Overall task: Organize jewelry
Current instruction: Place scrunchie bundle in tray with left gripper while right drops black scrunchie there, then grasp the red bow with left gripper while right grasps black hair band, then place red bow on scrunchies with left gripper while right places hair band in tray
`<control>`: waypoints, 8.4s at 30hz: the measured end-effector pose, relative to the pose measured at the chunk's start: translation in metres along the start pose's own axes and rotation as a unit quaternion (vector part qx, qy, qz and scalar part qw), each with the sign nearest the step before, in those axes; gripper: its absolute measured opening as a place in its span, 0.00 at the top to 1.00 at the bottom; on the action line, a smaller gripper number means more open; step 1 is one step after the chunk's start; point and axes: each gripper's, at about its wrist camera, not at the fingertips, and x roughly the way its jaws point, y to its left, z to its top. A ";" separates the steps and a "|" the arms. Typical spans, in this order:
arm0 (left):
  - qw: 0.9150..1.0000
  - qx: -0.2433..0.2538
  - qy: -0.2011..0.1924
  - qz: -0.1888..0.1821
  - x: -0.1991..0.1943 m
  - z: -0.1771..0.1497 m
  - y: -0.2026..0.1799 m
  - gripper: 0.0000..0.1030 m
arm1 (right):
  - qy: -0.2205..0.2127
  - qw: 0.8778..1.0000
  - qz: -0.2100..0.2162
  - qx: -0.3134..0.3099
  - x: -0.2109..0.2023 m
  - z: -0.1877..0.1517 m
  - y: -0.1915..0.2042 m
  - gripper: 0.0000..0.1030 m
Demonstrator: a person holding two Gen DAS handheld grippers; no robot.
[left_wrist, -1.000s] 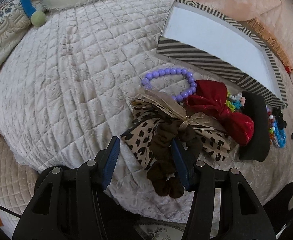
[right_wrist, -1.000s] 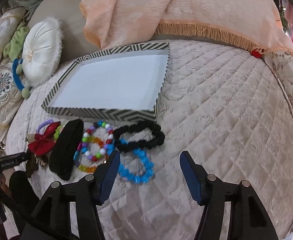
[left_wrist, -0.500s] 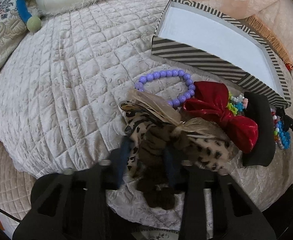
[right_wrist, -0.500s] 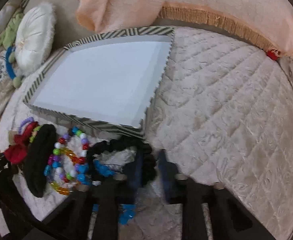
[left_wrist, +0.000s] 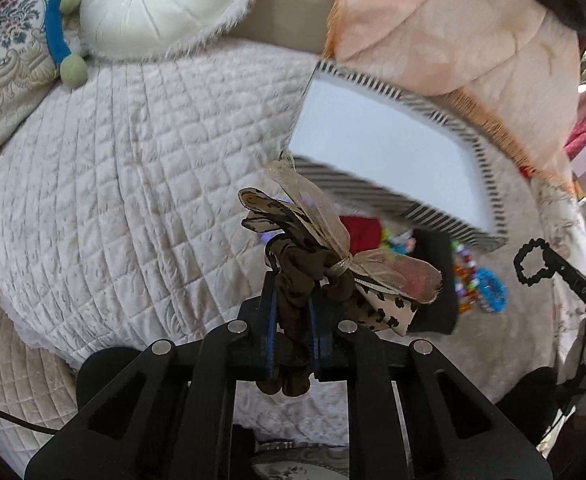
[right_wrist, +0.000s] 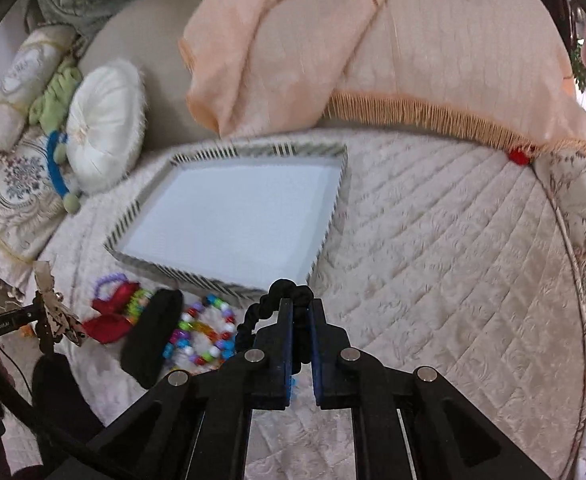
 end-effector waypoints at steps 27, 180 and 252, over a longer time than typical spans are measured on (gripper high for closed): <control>1.000 0.001 0.000 0.023 0.103 0.130 -0.064 0.89 | 0.049 0.999 0.005 0.018 0.103 0.048 0.023 0.93; 0.997 0.026 -0.069 0.000 0.014 0.062 -0.079 0.87 | -0.044 0.995 0.079 -0.045 -0.002 0.035 0.083 0.94; 0.992 0.064 -0.101 0.050 0.028 0.053 -0.091 0.44 | -0.020 0.998 0.053 -0.003 0.028 0.024 0.072 0.61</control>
